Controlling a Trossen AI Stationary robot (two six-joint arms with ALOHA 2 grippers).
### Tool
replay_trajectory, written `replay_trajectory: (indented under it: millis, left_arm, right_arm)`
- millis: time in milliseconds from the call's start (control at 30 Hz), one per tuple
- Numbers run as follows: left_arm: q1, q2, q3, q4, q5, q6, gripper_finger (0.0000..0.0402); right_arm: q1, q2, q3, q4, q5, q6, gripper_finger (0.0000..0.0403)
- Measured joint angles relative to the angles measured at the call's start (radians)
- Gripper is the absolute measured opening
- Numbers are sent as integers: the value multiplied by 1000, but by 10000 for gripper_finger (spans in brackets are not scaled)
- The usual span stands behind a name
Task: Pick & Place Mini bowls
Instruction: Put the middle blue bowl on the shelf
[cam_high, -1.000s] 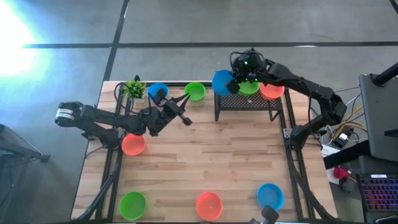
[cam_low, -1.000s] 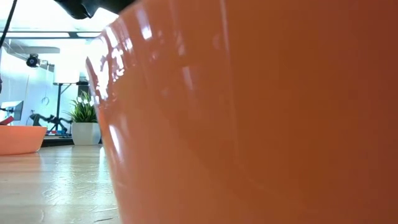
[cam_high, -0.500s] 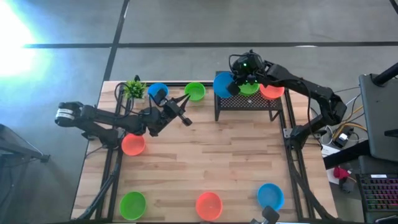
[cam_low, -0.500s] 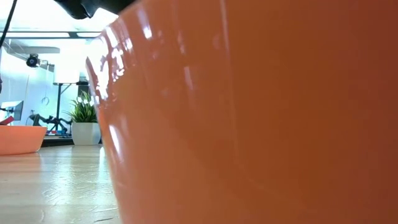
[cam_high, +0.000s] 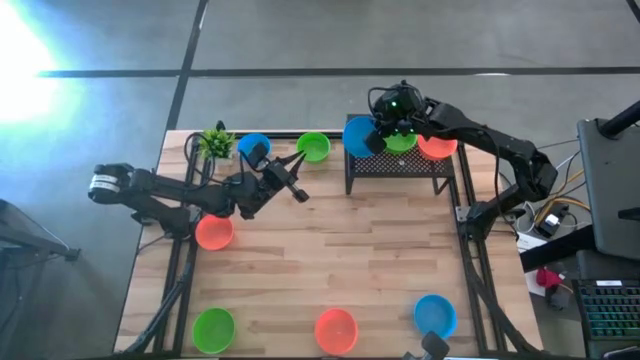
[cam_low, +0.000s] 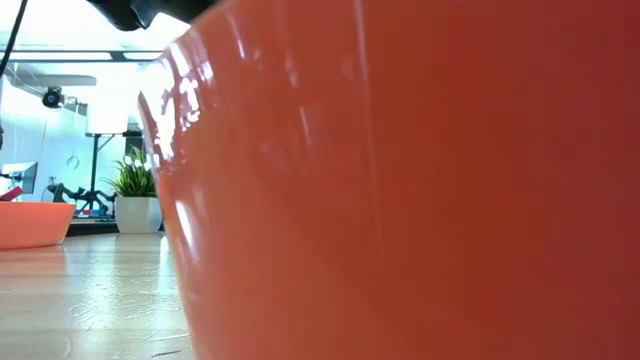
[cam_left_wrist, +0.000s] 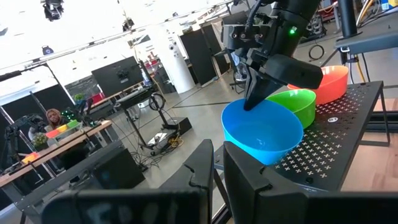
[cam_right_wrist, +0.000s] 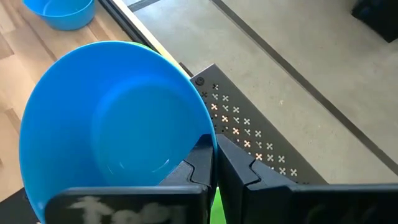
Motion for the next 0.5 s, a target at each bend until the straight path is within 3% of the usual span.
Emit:
replay_trajectory:
  millis: [500]
  left_arm:
    - [0, 0, 0, 0, 0, 0, 32]
  right_arm:
    - [0, 0, -26, 4, 0, -4, 8]
